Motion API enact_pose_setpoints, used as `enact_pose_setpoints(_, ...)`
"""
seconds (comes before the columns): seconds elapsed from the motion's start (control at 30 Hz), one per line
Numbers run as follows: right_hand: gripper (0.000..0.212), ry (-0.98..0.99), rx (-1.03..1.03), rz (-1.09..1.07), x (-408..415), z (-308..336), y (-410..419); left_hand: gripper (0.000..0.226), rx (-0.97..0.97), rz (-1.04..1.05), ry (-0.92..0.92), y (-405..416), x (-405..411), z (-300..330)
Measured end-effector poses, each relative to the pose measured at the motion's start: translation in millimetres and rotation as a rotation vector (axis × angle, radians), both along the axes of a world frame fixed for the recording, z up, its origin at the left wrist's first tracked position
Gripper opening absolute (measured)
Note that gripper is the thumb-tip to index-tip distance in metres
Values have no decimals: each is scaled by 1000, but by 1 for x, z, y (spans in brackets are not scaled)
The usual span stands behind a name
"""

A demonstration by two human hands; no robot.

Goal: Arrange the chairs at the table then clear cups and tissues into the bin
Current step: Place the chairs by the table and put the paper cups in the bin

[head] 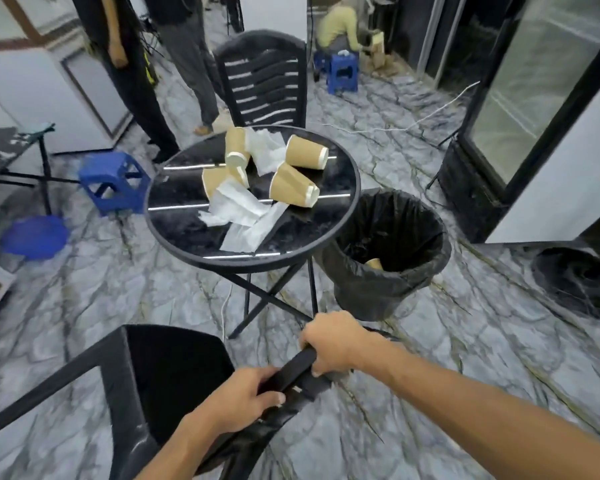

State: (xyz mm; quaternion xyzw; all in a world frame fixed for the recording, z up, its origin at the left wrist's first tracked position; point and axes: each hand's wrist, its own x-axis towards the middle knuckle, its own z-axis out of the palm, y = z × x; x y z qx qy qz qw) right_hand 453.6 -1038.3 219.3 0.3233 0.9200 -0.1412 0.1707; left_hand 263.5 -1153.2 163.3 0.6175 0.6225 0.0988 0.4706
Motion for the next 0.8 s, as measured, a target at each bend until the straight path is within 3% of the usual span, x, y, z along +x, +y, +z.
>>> enact_pose_setpoints(0.17, 31, 185, -133, -26, -24, 52, -18, 17, 39, 86, 22, -45, -35, 44)
enact_pose_setpoints(0.37, 9, 226, -110, 53, -66, 90, -86, 22, 25, 94, 98, -109, -67, 88)
enact_pose_setpoints(0.57, 13, 242, -89, 130, -104, 113, -150, 28, 143, 101, 153, -154, -77, 127)
enact_pose_setpoints(0.7, 11, 323, -157, 97, -111, 119, -182, 19, 149, 158, 109, -188, -86, 138)
enact_pose_setpoints(0.8, 23, 395, -193, 48, -104, 120, -195, 16, 175, 249, 87, -214, -96, 143)
